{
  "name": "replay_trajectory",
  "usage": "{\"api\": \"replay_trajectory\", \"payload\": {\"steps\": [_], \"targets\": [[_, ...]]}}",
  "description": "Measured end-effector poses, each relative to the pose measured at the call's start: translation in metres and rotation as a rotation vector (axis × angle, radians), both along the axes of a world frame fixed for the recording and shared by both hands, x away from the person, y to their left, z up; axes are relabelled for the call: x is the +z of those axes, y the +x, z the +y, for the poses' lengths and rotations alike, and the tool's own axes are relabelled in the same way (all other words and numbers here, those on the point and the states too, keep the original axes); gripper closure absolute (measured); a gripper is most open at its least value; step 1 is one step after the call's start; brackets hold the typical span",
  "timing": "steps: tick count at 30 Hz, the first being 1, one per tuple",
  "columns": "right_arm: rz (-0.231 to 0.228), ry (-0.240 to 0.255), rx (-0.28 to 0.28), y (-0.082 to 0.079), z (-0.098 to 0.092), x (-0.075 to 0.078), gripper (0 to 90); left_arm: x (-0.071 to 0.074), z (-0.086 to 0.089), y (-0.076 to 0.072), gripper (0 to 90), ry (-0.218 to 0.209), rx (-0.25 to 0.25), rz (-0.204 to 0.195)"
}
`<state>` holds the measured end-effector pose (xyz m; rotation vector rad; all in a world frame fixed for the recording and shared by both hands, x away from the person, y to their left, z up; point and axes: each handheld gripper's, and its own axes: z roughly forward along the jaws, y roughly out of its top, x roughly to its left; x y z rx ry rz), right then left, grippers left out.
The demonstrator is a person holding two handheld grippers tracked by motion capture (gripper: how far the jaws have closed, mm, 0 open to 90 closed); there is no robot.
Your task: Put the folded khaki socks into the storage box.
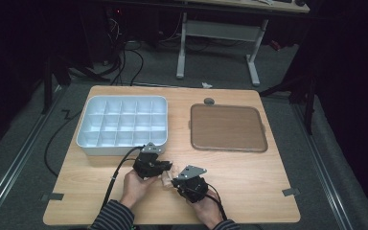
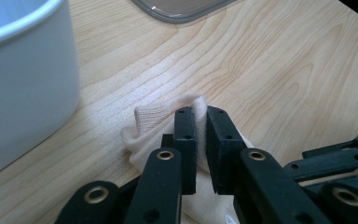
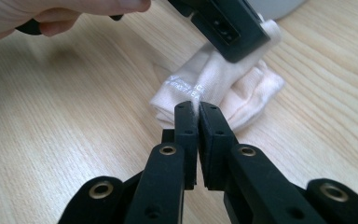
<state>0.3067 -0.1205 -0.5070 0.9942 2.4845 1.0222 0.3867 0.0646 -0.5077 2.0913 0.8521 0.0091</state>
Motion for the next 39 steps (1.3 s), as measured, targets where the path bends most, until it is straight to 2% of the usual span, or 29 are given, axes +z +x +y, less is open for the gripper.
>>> {"api": "replay_trajectory", "payload": {"steps": [6,11,17,19,20,26,28,29,31,32,33,36,37,39], "targets": [[0.013,0.005,-0.018,-0.001,-0.006,-0.008,86.9,-0.002,-0.006,0.001,83.5,0.018,-0.011,-0.010],[0.013,-0.001,-0.029,0.000,-0.007,-0.012,86.9,-0.004,-0.007,0.003,83.6,0.010,-0.005,-0.008],[0.011,-0.019,-0.027,0.002,-0.006,-0.014,87.2,-0.007,-0.010,0.006,84.2,0.036,-0.019,-0.042],[0.011,-0.020,-0.027,0.002,-0.006,-0.015,87.3,-0.008,-0.009,0.008,84.4,0.028,-0.020,-0.037],[0.013,-0.026,-0.033,0.003,-0.005,-0.016,87.3,-0.009,-0.008,0.012,84.5,0.015,-0.014,-0.015],[0.027,-0.019,-0.044,0.006,-0.005,-0.017,87.1,-0.007,-0.011,0.013,84.0,0.034,-0.016,-0.028],[0.035,-0.009,-0.048,0.007,-0.006,-0.017,86.9,-0.007,-0.011,0.012,77.6,0.025,-0.024,-0.031],[0.047,0.010,-0.052,0.009,-0.007,-0.016,86.5,-0.005,-0.009,0.010,71.0,0.006,-0.040,-0.033],[0.039,0.011,-0.054,0.009,-0.008,-0.016,86.2,-0.004,-0.009,0.009,62.8,0.002,-0.040,-0.038],[0.037,0.015,-0.056,0.009,-0.008,-0.016,85.9,-0.002,-0.008,0.007,62.8,-0.001,-0.033,-0.044],[0.039,0.019,-0.055,0.009,-0.008,-0.015,85.8,0.001,-0.006,0.004,57.0,0.002,-0.032,-0.055],[0.035,0.011,-0.050,0.008,-0.008,-0.015,85.7,0.005,-0.003,0.000,52.9,0.004,-0.018,-0.070],[0.035,0.012,-0.049,0.008,-0.008,-0.015,85.7,0.007,0.001,-0.005,52.1,0.009,0.002,-0.082],[0.035,0.013,-0.049,0.008,-0.008,-0.015,85.8,0.007,0.005,-0.008,50.5,0.017,0.019,-0.079]]}}
